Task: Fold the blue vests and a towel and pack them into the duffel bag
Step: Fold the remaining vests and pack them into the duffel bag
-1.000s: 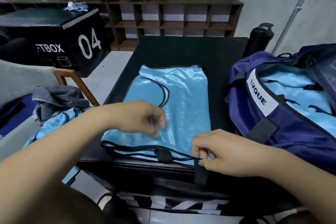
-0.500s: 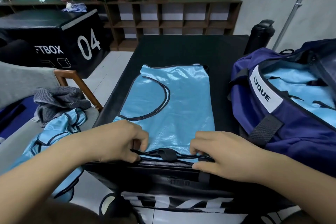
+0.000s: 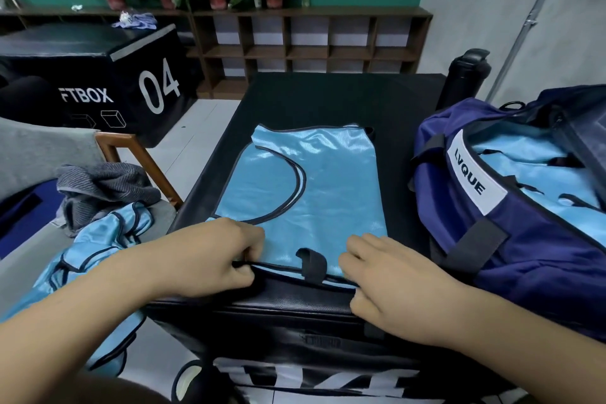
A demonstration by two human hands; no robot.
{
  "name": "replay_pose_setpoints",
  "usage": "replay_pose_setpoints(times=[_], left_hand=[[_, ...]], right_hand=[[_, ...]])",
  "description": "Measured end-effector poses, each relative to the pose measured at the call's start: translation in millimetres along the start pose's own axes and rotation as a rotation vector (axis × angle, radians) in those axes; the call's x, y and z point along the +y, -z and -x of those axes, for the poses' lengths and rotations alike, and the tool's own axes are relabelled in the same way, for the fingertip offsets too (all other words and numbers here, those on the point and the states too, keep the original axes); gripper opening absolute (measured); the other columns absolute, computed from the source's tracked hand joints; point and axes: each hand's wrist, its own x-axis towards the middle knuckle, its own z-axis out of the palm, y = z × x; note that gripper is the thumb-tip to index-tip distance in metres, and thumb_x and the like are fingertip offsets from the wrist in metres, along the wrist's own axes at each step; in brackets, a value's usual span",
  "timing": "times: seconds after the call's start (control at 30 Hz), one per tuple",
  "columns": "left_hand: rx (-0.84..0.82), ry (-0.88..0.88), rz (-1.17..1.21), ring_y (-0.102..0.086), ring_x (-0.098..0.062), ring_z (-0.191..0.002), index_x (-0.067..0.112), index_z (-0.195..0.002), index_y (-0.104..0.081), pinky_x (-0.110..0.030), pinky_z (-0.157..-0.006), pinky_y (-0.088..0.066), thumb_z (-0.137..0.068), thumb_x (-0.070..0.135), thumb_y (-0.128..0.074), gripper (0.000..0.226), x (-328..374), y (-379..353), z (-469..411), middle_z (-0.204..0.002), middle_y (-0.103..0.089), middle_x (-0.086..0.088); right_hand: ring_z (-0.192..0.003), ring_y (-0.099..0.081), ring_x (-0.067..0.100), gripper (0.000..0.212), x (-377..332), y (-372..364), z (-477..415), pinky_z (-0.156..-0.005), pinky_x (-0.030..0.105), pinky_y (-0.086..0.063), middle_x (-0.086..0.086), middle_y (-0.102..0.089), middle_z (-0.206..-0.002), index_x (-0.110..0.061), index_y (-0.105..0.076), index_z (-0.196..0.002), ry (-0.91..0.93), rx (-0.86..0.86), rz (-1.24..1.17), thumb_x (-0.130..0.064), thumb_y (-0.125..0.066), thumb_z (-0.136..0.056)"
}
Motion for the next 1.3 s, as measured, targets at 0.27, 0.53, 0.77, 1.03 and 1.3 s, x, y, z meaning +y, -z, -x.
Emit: replay_pose_setpoints(times=[0.27,0.53,0.77,1.03,1.3], left_hand=[[-0.082,0.012,0.367,-0.039,-0.019,-0.068,0.03,-0.089,-0.051,-0.038,-0.065,-0.039,-0.09,0.021,-0.057,0.011,-2.5,24.1,-2.4,-0.076,-0.05,0.002],[-0.028,0.029,0.329,-0.048,-0.008,-0.07,0.031,-0.09,-0.058,-0.039,-0.069,-0.047,-0.093,0.019,-0.061,0.013,-11.6,43.2,-24.5,-0.081,-0.062,0.005],[0.325,0.141,0.259,-0.056,-0.004,-0.063,0.028,-0.092,-0.063,-0.024,-0.063,-0.044,-0.096,0.019,-0.063,0.01,-38.7,55.5,-78.9,-0.075,-0.067,0.016],[0.401,0.249,0.201,-0.066,-0.013,-0.076,0.034,-0.09,-0.064,-0.041,-0.074,-0.059,-0.092,0.021,-0.062,0.013,-63.4,38.1,-132.3,-0.08,-0.071,0.011],[0.494,0.292,0.038,-0.055,-0.017,-0.104,0.038,-0.111,-0.057,-0.047,-0.093,-0.051,-0.088,0.03,-0.071,0.028,-74.0,28.1,-148.9,-0.104,-0.056,0.016]], right_hand=[[-0.062,-0.029,0.013,0.016,19.3,45.3,2.6,-0.06,0.036,-0.029,0.004,-0.042,-0.065,-0.021,-0.043,-0.082,-0.254,-0.103,-0.671,-0.025,-0.057,-0.088],[-0.067,-0.043,0.011,0.008,47.4,54.2,-19.2,-0.069,0.032,-0.033,-0.009,-0.052,-0.065,-0.01,-0.065,-0.085,-0.435,-0.042,-1.029,-0.017,-0.067,-0.09],[-0.084,-0.058,0.012,0.027,91.4,32.9,-65.9,-0.078,0.03,-0.043,-0.011,-0.065,-0.082,-0.023,-0.067,-0.072,-0.704,0.345,-1.142,-0.032,-0.074,-0.096],[-0.103,-0.063,0.007,0.014,107.8,10.6,-94.2,-0.08,0.024,-0.048,-0.013,-0.069,-0.11,-0.024,-0.072,-0.105,-0.917,0.59,-1.143,-0.037,-0.068,-0.101],[-0.101,-0.059,0.013,0.014,97.4,2.5,-83.2,-0.084,0.033,-0.048,-0.012,-0.056,-0.11,-0.03,-0.056,-0.106,-0.664,0.853,-0.635,-0.023,-0.065,-0.099]])
